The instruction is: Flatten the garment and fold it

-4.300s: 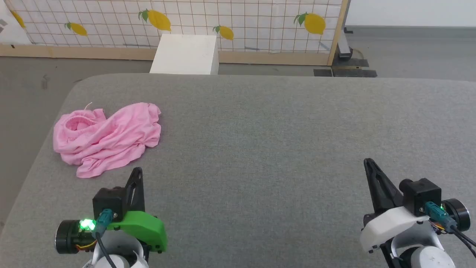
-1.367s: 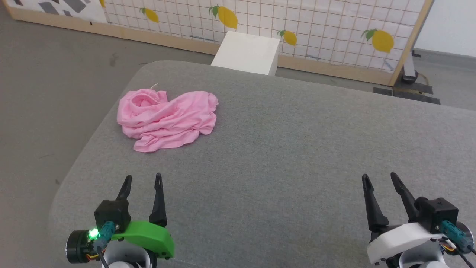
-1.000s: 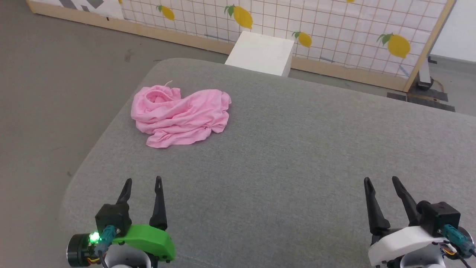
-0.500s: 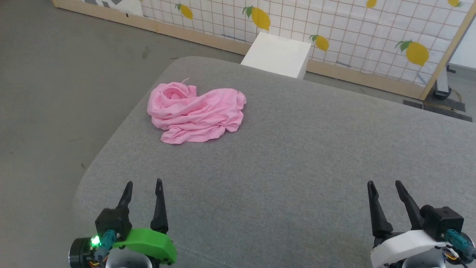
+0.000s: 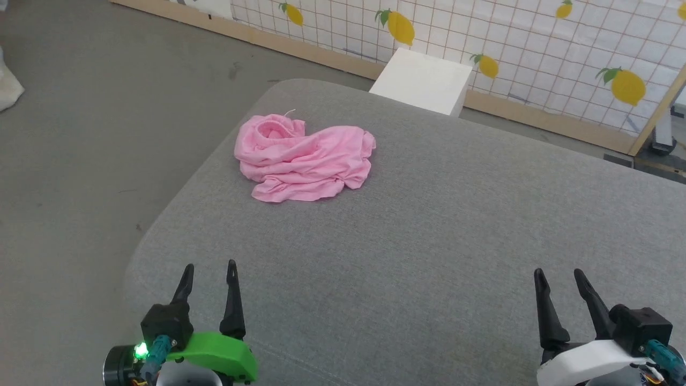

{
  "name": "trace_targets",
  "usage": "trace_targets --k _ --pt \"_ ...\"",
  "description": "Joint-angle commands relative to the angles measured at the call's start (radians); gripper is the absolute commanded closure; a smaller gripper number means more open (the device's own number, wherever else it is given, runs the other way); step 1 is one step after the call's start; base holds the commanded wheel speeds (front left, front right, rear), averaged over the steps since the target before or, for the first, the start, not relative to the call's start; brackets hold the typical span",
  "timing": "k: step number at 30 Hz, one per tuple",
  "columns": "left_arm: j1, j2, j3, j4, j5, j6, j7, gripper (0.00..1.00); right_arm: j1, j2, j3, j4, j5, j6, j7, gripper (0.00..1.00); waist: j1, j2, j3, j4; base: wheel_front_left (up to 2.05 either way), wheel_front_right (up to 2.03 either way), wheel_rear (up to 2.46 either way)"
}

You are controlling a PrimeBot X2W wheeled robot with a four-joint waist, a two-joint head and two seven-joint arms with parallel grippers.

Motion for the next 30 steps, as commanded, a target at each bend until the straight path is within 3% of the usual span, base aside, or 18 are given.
trace_targets --k 1,23,30 --pt "0.019 -0.002 -0.002 0.004 -0.005 0.01 -0.01 0.0 0.015 0.001 -0.004 0.006 0.009 -0.001 -0.012 0.0 0.0 0.0 0.001 0.008 0.0 0.0 0.0" --pt "0.034 -0.003 -0.023 0.033 -0.038 0.027 -0.064 0.0 0.036 0.001 -0.02 0.051 0.042 -0.002 -0.065 0.0 0.0 0.0 -0.004 0.105 0.0 0.0 0.0" --pt "0.038 -0.003 -0.02 0.031 -0.037 0.027 -0.065 0.0 0.037 0.001 -0.018 0.051 0.042 -0.002 -0.066 0.0 0.0 0.0 -0.004 0.102 0.0 0.0 0.0"
